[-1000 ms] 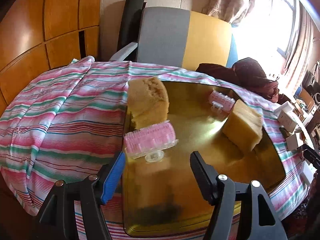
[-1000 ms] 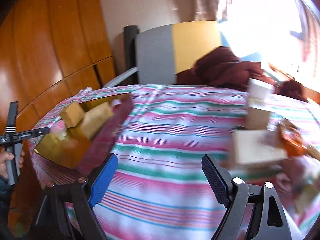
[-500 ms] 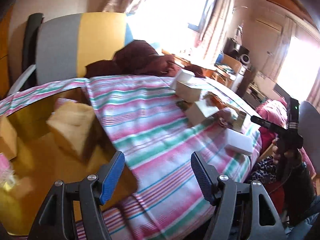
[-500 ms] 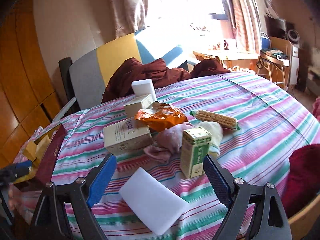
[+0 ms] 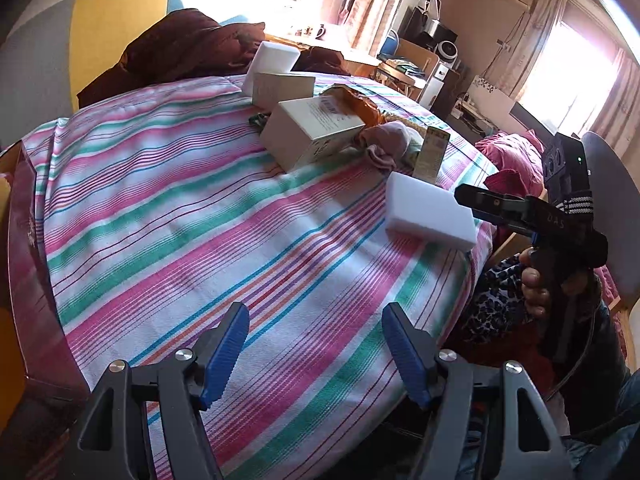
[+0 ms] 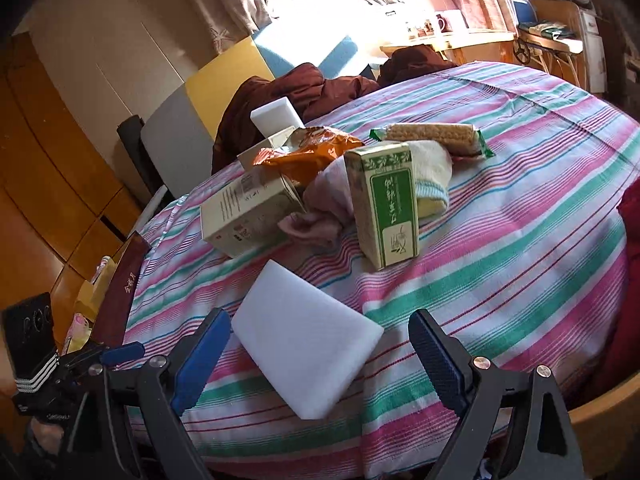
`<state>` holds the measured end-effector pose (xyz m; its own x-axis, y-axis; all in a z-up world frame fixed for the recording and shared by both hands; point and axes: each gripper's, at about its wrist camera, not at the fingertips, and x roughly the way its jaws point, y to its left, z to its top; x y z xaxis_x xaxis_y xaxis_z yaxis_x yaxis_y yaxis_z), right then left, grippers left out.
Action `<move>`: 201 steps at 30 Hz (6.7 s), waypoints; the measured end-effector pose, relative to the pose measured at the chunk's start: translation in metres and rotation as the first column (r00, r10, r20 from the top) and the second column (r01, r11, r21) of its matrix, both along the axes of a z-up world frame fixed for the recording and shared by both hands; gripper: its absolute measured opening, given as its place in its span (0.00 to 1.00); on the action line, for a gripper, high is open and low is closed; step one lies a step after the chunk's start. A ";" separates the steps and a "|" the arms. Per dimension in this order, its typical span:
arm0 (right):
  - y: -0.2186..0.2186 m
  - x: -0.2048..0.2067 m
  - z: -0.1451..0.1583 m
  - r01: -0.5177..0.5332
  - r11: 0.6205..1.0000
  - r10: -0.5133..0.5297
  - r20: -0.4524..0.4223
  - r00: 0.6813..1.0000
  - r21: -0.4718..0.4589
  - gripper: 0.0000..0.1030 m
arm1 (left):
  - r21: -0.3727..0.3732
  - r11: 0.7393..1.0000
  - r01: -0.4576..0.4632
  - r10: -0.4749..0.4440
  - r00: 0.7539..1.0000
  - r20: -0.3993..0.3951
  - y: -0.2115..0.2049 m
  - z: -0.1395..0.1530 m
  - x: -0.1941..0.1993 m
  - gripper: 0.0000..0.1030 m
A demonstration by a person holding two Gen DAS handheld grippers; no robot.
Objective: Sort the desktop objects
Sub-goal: 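Move the left gripper to the white melamine block and close on it, then grasp the small green box with the right gripper while the left lifts the white block, then carry the white block and green box toward the gold tray with both grippers, then drop the green box in the maroon box with the right while the left releases the white block in tray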
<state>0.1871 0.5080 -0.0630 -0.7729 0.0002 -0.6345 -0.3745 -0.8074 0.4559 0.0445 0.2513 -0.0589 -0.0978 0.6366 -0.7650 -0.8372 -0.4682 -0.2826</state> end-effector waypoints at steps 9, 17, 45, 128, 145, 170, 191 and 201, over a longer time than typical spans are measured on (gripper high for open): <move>-0.049 -0.031 0.004 -0.213 0.968 0.201 -0.091 0.975 -0.135 0.90 | 0.036 0.998 -0.044 0.043 0.998 0.045 -0.014 -0.001 -0.009 0.68; -0.074 -0.046 0.001 -0.316 0.935 0.298 -0.126 0.946 -0.162 0.91 | 0.056 0.998 -0.026 0.021 0.996 0.084 -0.018 -0.005 -0.002 0.69; -0.012 -0.016 -0.002 -0.223 0.950 0.162 -0.261 0.951 -0.220 0.94 | -0.039 0.999 0.016 -0.013 0.996 0.094 0.096 -0.001 0.003 0.80; -0.134 -0.082 0.039 -0.296 0.895 0.330 -0.048 0.943 0.335 0.35 | 0.146 0.959 -0.243 0.269 0.943 -0.196 -0.061 0.034 0.009 0.68; -0.252 -0.162 0.088 -0.562 0.743 0.641 -0.141 0.755 0.363 0.35 | 0.200 0.817 -0.541 0.575 0.792 -0.204 -0.195 0.054 -0.053 0.68; -0.271 -0.214 0.047 -0.602 0.727 0.654 -0.065 0.754 0.332 0.51 | 0.172 0.767 -0.619 0.640 0.758 -0.124 -0.233 0.033 -0.079 0.68; -0.167 -0.184 0.004 -0.403 0.900 0.423 -0.119 0.898 0.166 0.62 | 0.021 0.784 -0.620 0.617 0.776 -0.131 -0.191 0.046 -0.195 0.69; -0.151 -0.188 -0.012 -0.411 0.910 0.414 -0.151 0.898 0.051 0.63 | -0.129 0.739 -0.662 0.659 0.749 -0.065 -0.184 0.012 -0.251 0.70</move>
<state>-0.0008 0.3574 -0.0746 -0.7945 -0.3300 -0.5097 0.0677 -0.8823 0.4658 -0.2069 0.0670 -0.0466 -0.4662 0.2989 -0.8327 -0.3068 -0.9374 -0.1648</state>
